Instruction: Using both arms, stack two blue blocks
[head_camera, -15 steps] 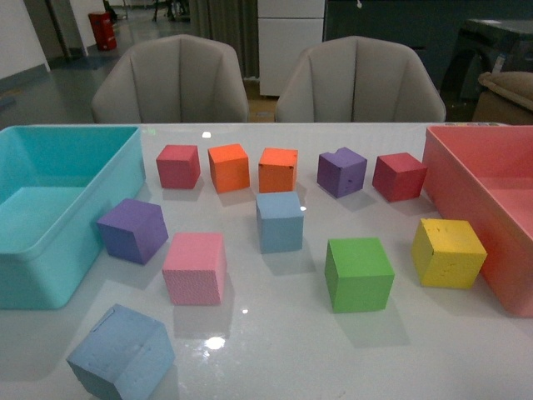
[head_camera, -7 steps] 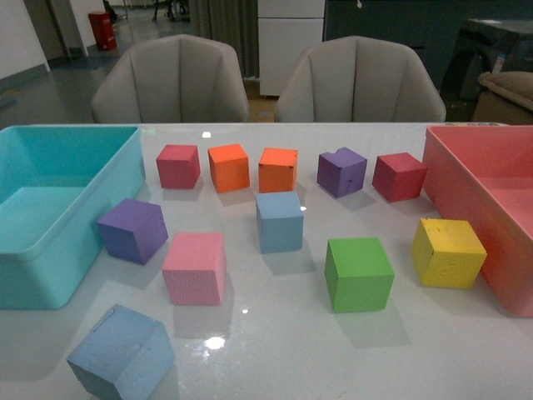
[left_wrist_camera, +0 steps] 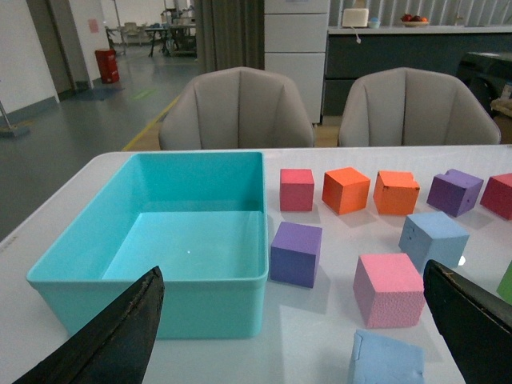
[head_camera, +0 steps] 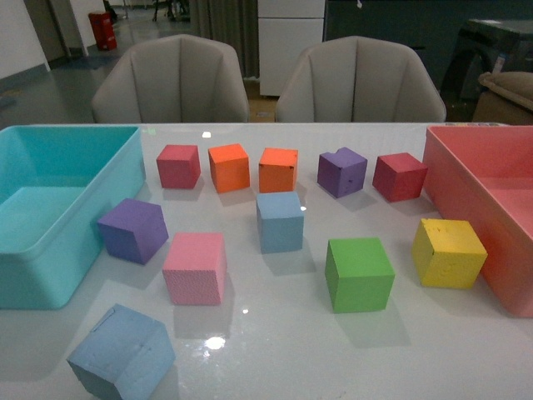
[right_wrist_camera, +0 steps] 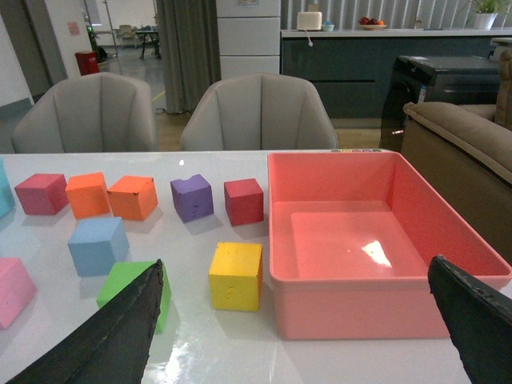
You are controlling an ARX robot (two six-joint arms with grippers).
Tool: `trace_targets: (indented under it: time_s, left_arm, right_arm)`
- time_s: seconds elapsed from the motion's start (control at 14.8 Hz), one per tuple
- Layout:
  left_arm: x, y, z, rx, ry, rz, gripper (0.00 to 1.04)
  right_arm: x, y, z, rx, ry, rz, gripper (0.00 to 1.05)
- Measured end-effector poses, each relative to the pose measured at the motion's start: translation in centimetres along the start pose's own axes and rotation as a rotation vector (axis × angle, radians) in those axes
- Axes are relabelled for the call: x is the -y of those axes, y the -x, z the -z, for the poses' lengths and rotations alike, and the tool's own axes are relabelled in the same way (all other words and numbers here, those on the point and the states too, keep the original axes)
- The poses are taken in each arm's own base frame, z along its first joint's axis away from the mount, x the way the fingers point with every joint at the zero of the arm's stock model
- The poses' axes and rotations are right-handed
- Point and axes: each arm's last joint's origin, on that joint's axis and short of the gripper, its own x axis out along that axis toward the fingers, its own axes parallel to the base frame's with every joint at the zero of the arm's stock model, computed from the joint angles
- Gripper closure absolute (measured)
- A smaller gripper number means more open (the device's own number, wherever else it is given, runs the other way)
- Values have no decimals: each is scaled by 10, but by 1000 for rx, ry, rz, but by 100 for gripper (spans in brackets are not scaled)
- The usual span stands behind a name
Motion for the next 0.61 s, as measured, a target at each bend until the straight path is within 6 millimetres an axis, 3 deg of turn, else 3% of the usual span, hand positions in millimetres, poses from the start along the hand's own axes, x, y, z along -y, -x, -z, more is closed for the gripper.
trace_targets:
  time_s: [0.14,0.34,0.61]
  left_arm:
    - [9,-2,-5,-213,-65,-146,7]
    - [17,-10,-43,-76,-46,-188,7]
    - [15,-73,-25,-188,-39,-9,7]
  right_arm:
    - [0,0,0,0,0,0,6]
    - [0,0,0,0,0,0,6]
    - [0,0,0,0,0,0,6]
